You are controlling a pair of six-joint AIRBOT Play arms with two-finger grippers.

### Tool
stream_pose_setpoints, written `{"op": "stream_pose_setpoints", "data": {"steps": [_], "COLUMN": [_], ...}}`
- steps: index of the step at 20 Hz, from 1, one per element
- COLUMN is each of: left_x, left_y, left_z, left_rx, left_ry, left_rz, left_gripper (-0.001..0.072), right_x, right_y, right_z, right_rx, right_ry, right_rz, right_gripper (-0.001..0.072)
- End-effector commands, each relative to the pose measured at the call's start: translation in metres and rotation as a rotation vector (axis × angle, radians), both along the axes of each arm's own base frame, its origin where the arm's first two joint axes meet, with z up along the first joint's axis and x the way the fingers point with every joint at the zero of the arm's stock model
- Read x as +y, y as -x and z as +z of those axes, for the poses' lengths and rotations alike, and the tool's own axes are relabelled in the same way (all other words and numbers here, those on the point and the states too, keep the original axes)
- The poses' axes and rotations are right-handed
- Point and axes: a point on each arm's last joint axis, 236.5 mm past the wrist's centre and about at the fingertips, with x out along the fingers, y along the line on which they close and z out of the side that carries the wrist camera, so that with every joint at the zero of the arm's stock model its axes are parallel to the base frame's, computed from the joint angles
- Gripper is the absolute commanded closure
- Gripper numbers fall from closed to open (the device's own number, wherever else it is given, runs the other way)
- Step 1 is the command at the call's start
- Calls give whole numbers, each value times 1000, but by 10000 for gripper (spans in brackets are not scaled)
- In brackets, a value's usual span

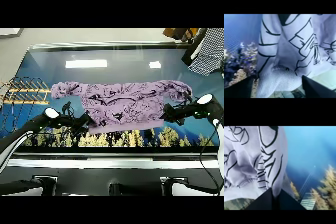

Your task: Fold the clothes and pants, and hang the long-sleeved shirts on hangers.

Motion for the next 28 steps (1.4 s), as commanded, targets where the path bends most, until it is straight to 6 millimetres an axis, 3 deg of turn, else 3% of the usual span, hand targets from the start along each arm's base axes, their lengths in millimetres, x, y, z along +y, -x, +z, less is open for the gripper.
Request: {"op": "stream_pose_setpoints", "data": {"steps": [1,2,3,5,7,9,11,12,14,16,17,18,20,22,25,28], "left_x": [-10,-9,-8,-7,0,19,45,58,81,100,106,112,120,136,169,181], "left_y": [7,7,4,-8,-41,-87,-125,-137,-138,-113,-95,-73,-28,13,59,79], "left_z": [-11,-12,-11,5,48,117,211,267,375,469,505,536,576,593,591,582], "left_rx": [19,23,9,-27,-143,-341,-575,-713,-964,-1177,-1261,-1339,-1440,-1454,-1403,-1352], "left_ry": [-7,-7,-8,11,27,-17,-81,-109,-159,-197,-212,-228,-254,-290,-395,-436], "left_rz": [-21,-19,-23,-44,-69,-80,-55,-35,15,63,81,99,134,203,302,335], "left_gripper": [416,635,684,685,687,687,687,687,687,686,686,686,686,686,685,686], "right_x": [10,15,24,51,58,49,36,30,17,12,14,19,27,26,11,-3], "right_y": [9,9,6,-8,-40,-76,-107,-114,-111,-80,-59,-32,21,72,132,158], "right_z": [7,9,13,31,73,137,228,275,373,463,497,525,556,572,588,601], "right_rx": [29,31,21,-50,-191,-372,-594,-700,-921,-1129,-1211,-1287,-1367,-1411,-1448,-1490], "right_ry": [-34,-51,-81,-162,-196,-156,-82,-39,58,137,154,165,208,294,399,439], "right_rz": [14,17,15,17,-4,-6,0,-5,-35,-63,-68,-73,-60,-60,-156,-251], "right_gripper": [670,670,670,670,671,671,671,671,671,671,671,671,671,671,671,671]}}
